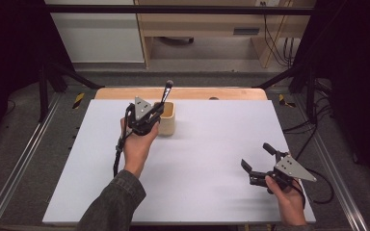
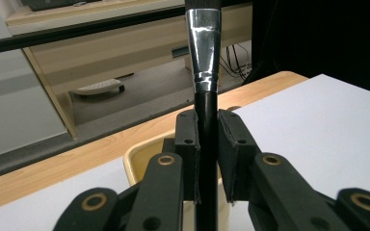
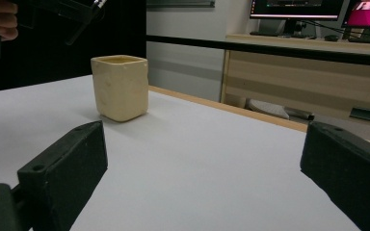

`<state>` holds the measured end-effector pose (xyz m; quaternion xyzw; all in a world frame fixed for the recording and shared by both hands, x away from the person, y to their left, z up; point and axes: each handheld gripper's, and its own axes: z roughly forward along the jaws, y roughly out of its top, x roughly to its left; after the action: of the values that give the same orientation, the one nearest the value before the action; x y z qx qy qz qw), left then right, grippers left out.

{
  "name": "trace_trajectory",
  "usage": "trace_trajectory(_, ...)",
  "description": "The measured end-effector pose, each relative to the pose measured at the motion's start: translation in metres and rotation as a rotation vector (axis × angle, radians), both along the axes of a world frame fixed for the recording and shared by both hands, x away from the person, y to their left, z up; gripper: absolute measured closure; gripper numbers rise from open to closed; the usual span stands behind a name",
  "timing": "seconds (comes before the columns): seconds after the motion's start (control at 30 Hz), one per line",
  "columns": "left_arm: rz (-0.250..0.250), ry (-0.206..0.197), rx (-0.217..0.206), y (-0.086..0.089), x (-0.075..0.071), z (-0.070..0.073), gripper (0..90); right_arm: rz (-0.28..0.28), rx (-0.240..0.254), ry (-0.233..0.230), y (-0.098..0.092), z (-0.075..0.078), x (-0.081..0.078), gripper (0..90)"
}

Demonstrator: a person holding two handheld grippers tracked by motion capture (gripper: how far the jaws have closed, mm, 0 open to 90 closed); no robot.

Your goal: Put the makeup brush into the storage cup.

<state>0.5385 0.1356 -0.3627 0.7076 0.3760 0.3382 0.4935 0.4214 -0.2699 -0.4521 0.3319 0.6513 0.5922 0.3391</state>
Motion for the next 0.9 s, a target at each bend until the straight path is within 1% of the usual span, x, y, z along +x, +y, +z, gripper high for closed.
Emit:
trace_trajectory(0.2, 0.005, 0.005, -0.014, 0.000, 0.002, -0.002, 79.3, -0.001, 0.003, 0.001, 0.000, 0.000, 0.000, 3.0)
trace_trajectory(0.37, 0.007, 0.001, -0.015, 0.001, 0.004, -0.002, 79.3, -0.001, 0.004, 0.003, -0.001, 0.000, 0.000, 3.0)
trace_trajectory(0.53, 0.011, 0.001, -0.044, 0.004, 0.008, -0.004, 79.3, -0.002, 0.004, 0.002, 0.000, 0.000, 0.000, 3.0)
trace_trajectory(0.8, 0.013, 0.005, -0.056, 0.006, 0.012, -0.005, 79.3, 0.000, 0.000, 0.003, 0.000, 0.000, 0.000, 3.0)
trace_trajectory(0.9, 0.016, 0.007, -0.068, 0.007, 0.015, -0.007, 79.3, 0.003, -0.004, 0.002, 0.000, 0.000, 0.000, 3.1)
